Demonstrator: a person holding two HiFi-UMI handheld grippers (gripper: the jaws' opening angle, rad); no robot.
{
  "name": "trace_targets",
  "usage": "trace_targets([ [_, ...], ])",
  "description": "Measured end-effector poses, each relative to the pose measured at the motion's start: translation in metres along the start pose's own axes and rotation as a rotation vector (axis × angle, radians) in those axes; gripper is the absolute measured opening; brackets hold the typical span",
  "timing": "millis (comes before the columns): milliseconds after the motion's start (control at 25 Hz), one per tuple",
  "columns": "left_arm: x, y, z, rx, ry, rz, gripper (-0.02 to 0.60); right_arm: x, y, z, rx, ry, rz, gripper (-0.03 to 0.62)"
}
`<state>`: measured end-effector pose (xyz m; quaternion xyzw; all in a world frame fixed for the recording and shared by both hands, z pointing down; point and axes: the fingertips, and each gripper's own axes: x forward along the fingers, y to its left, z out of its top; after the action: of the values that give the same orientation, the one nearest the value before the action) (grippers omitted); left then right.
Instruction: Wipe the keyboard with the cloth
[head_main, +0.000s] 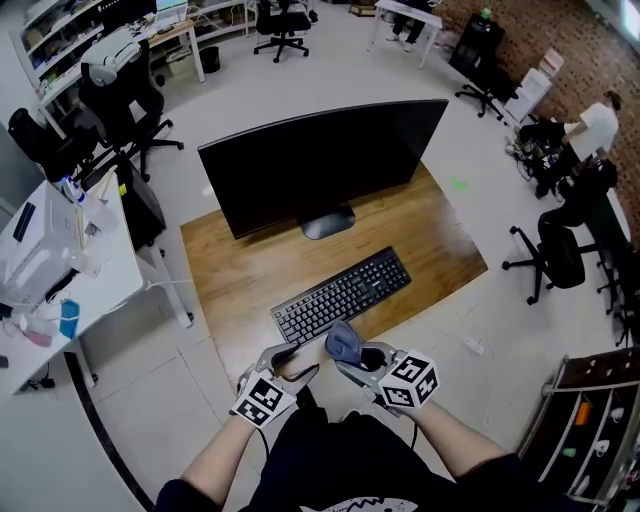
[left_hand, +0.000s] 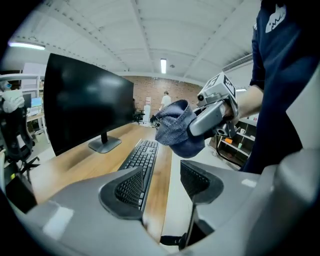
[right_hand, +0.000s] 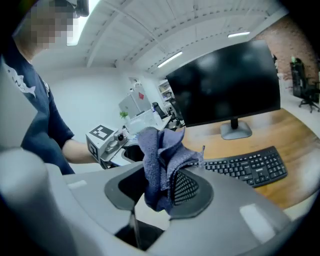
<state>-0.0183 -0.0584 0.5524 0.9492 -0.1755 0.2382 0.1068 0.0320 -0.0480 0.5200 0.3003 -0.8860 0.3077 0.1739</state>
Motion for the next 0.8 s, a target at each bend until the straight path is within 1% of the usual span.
trace_targets([
  [160,-0.015,-0.038,0.023,-0.009,-0.073,-0.001,0.222,-0.034,0.018,-0.003,0.030,-0.077,-0.006,0.132],
  [320,-0.018,-0.085,0.025,0.024,-0.076,0.012,0.222,-0.075,0.038,-0.023,0.057,-0.149,0.001,0.132],
  [400,-0.023,-0.115,0.024,0.025,-0.084,0.030,0.224,-0.098,0.053,-0.040,0.063,-0.174,0.014,0.132],
  [600,-0.046,-0.202,0.015,-0.023,-0.139,0.098,0.224,-0.160,0.095,-0.089,0.056,-0.228,0.015,0.133],
  [680,-0.056,-0.236,0.009,-0.041,-0.142,0.123,0.224,-0.183,0.113,-0.105,0.058,-0.248,0.022,0.133],
  [800,-0.070,-0.291,0.003,-0.040,-0.132,0.126,0.224,-0.213,0.146,-0.134,0.064,-0.250,0.048,0.133],
])
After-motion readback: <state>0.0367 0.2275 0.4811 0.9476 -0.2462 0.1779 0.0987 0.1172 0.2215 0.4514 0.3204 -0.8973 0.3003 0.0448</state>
